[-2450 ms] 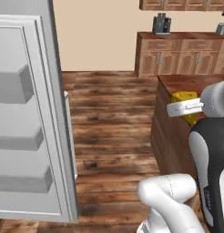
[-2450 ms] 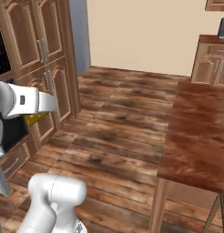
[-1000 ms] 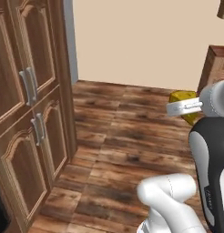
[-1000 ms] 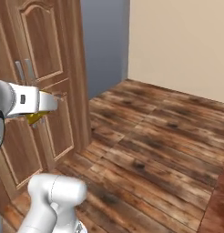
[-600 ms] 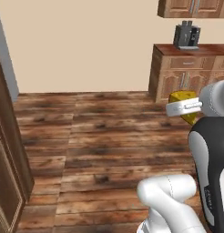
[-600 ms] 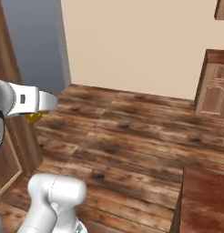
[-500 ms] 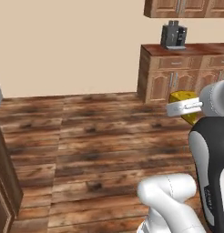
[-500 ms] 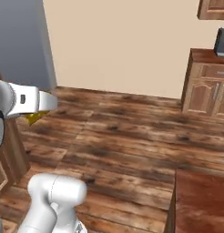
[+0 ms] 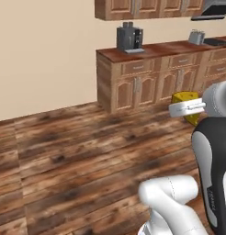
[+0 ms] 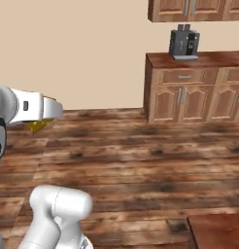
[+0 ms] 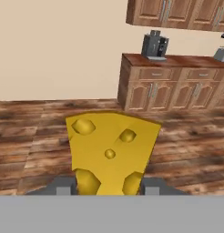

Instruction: Pick the cheese from the fridge and the cheese grater from the cabinet and place them next to the salad bowl.

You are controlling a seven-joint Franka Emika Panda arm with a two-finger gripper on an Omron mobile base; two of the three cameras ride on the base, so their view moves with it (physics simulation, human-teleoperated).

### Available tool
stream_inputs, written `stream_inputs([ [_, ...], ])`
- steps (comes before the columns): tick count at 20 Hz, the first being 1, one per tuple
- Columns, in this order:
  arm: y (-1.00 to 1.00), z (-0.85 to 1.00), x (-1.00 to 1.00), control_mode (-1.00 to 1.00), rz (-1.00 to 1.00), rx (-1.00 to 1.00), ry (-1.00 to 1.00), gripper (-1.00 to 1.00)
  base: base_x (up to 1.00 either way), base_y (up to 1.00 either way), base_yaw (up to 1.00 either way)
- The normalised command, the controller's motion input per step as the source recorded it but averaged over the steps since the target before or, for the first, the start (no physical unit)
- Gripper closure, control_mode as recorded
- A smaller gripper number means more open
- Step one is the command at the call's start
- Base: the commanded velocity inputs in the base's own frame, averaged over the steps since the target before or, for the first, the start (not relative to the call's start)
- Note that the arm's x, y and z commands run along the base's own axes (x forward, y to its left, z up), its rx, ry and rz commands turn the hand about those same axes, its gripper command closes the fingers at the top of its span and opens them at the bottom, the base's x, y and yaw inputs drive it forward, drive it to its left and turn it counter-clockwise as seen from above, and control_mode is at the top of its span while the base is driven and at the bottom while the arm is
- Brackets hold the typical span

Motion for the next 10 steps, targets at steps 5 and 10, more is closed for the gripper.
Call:
stream_inputs([
  [5, 0.0, 0.0, 0.0, 1.0, 0.0, 0.0, 0.0, 1.0, 1.0, 0.93, -0.52],
  [10, 0.0, 0.0, 0.0, 1.0, 0.0, 0.0, 0.0, 1.0, 1.0, 0.9, -0.57],
])
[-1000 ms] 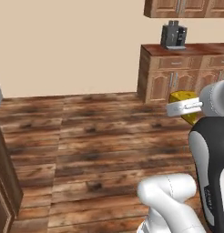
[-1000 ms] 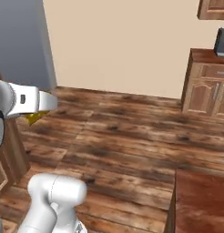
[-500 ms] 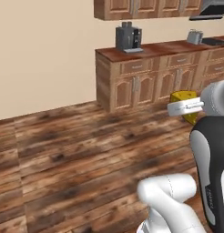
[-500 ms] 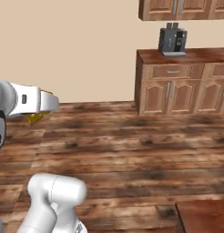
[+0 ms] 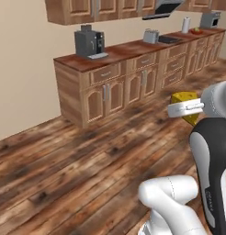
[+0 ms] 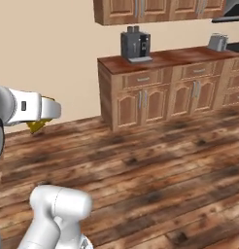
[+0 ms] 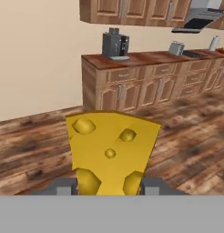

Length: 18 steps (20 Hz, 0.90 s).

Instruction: Pick the cheese from the fridge and the cheese grater from the cabinet and place them next to the salad bowl.

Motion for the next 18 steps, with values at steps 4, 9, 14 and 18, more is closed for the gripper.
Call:
stream_inputs([
  [4, 0.0, 0.0, 0.0, 1.0, 0.0, 0.0, 0.0, 1.0, 1.0, 0.41, -0.48],
  [9, 0.0, 0.0, 0.0, 1.0, 0.0, 0.0, 0.0, 1.0, 1.0, -0.07, -0.11],
  [14, 0.0, 0.0, 0.0, 1.0, 0.0, 0.0, 0.0, 1.0, 1.0, -0.78, 0.03],
  [18, 0.0, 0.0, 0.0, 1.0, 0.0, 0.0, 0.0, 1.0, 1.0, -1.0, 0.09],
])
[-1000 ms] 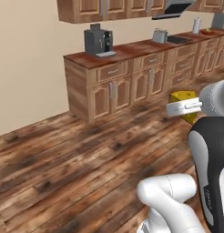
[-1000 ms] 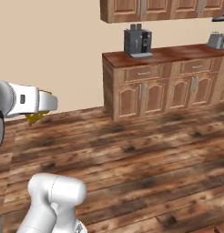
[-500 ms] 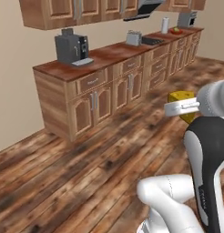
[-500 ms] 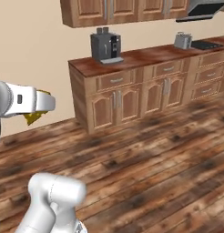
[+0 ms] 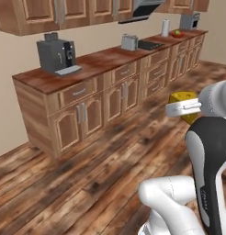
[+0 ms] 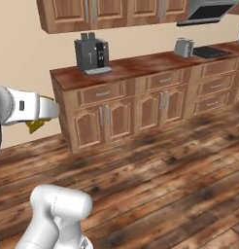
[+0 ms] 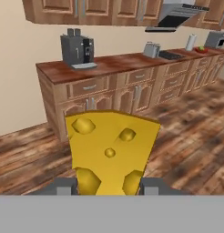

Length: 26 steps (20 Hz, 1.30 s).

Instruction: Pick the cheese from the fridge and the cheese grater from the cabinet and place them next to the salad bowl.

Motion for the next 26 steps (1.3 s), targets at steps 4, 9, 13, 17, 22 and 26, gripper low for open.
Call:
stream_inputs([
  [4, 0.0, 0.0, 0.0, 1.0, 0.0, 0.0, 0.0, 1.0, 1.0, -1.0, 0.01],
  [9, 0.0, 0.0, 0.0, 1.0, 0.0, 0.0, 0.0, 1.0, 1.0, -1.0, 0.07],
  [13, 0.0, 0.0, 0.0, 1.0, 0.0, 0.0, 0.0, 1.0, 1.0, -1.0, 0.11],
  [17, 0.0, 0.0, 0.0, 1.0, 0.0, 0.0, 0.0, 1.0, 1.0, -1.0, 0.1],
  [22, 0.0, 0.0, 0.0, 1.0, 0.0, 0.0, 0.0, 1.0, 1.0, -1.0, 0.08],
  [26, 0.0, 0.0, 0.0, 1.0, 0.0, 0.0, 0.0, 1.0, 1.0, -1.0, 0.02],
])
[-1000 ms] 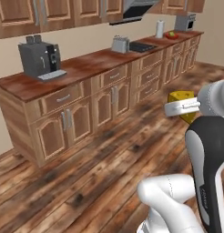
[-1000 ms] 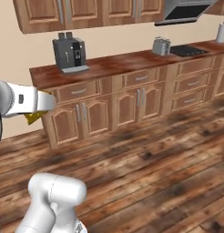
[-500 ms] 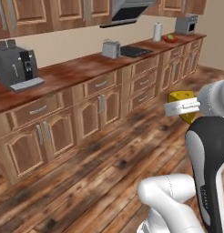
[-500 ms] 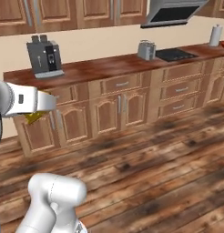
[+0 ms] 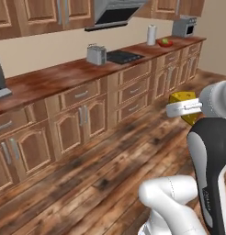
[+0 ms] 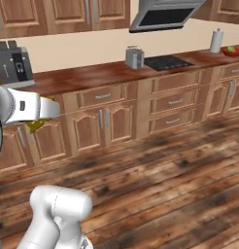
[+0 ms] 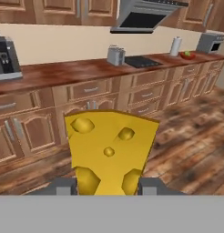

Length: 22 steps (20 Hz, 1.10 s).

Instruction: Pick the cheese from the fridge and the cheese grater from the cabinet and place them next to the salad bowl.

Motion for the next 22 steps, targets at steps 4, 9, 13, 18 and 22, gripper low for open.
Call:
stream_inputs([
  [4, 0.0, 0.0, 0.0, 1.0, 0.0, 0.0, 0.0, 1.0, 1.0, -1.0, 0.0],
  [9, 0.0, 0.0, 0.0, 1.0, 0.0, 0.0, 0.0, 1.0, 1.0, -1.0, 0.0],
  [13, 0.0, 0.0, 0.0, 1.0, 0.0, 0.0, 0.0, 1.0, 1.0, -1.0, 0.0],
  [18, 0.0, 0.0, 0.0, 1.0, 0.0, 0.0, 0.0, 1.0, 1.0, -1.0, 0.0],
  [22, 0.0, 0.0, 0.0, 1.0, 0.0, 0.0, 0.0, 1.0, 1.0, -1.0, 0.0],
])
